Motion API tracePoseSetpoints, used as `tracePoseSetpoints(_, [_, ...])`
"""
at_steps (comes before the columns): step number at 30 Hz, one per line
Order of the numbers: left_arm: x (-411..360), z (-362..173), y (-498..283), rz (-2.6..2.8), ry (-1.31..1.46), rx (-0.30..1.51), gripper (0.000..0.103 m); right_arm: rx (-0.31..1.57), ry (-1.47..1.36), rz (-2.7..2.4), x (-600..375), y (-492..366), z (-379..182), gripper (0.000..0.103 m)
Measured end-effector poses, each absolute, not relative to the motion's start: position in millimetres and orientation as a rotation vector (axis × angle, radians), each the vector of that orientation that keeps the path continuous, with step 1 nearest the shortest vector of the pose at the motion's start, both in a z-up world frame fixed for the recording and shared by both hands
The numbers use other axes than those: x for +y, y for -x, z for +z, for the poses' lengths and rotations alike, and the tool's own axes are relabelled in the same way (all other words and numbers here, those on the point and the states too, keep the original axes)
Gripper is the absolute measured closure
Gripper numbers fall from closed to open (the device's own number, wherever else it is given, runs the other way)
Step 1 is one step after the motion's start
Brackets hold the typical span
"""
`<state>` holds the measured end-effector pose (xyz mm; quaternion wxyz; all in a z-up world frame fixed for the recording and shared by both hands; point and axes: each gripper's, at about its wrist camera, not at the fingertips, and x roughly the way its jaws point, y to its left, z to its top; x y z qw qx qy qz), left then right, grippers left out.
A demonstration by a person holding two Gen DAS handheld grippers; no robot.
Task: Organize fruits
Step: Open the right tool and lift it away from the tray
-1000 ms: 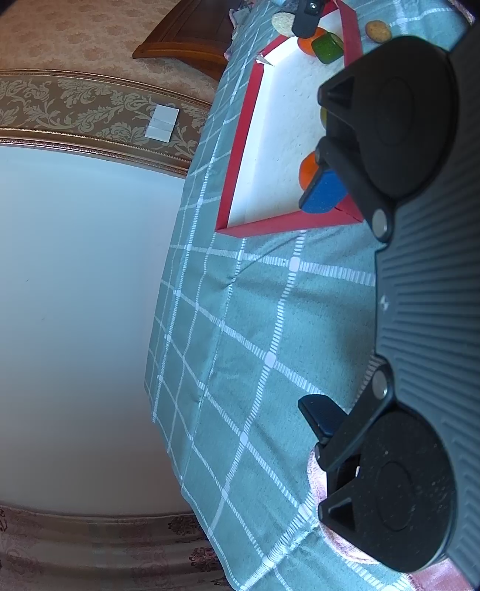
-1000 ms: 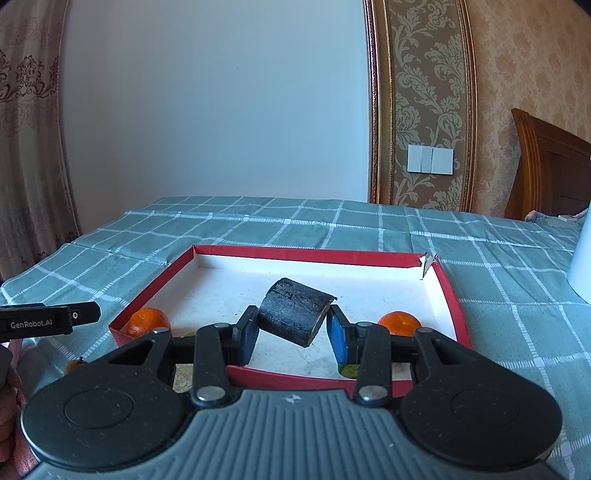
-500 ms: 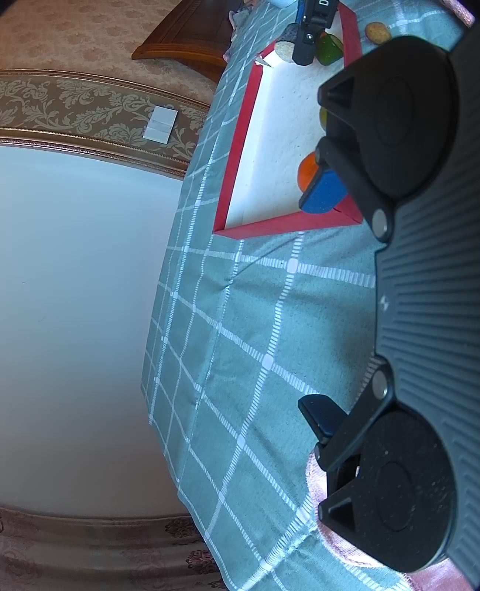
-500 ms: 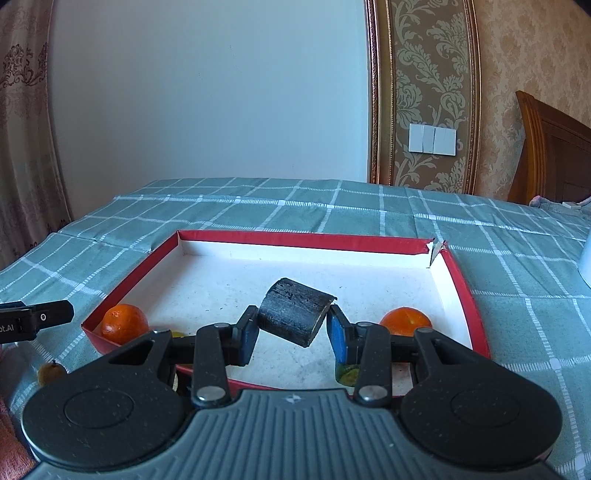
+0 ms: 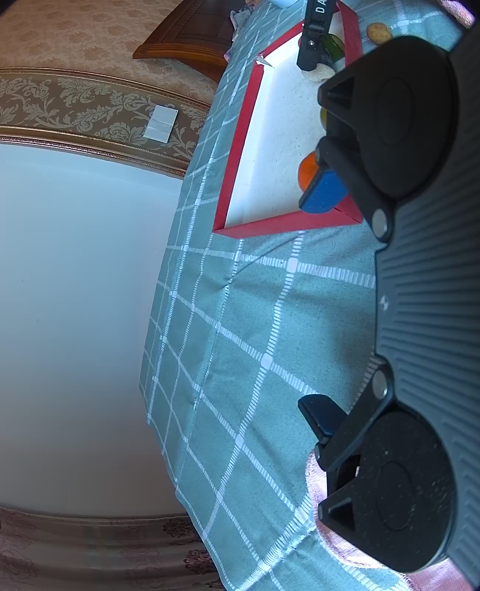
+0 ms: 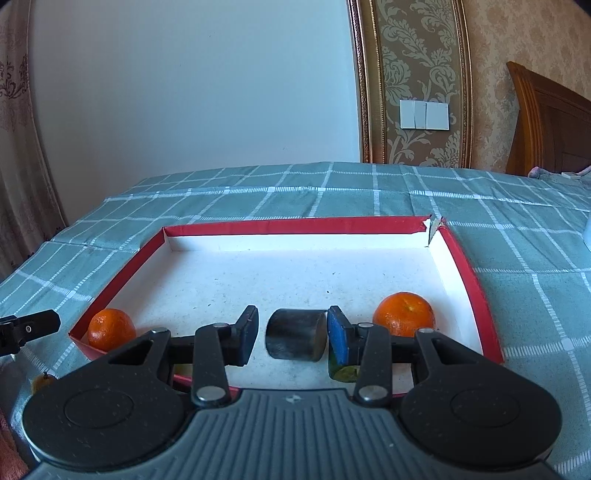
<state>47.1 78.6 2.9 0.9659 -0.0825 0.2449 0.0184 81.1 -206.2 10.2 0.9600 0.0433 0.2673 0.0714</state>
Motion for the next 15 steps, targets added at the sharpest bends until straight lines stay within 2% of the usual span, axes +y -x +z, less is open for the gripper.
tracePoseSetpoints(9, [79,1,-47,0.038,0.17,0.492,0.0,0.455,-0.162,0.11,-237,-47,20,0.061])
tracePoseSetpoints(10, [79,1,-46,0.037,0.169,0.49,0.0,0.443,-0.172,0.098,-243,-40,20,0.059])
tracePoseSetpoints(12, [79,1,-46,0.037,0.17,0.489,0.0,0.413,-0.204,0.062,-258,-27,19,0.047])
tracePoseSetpoints(15, [78,2,-45,0.041,0.172,0.487,0.0,0.369,-0.227,-0.016,-281,-11,14,0.042])
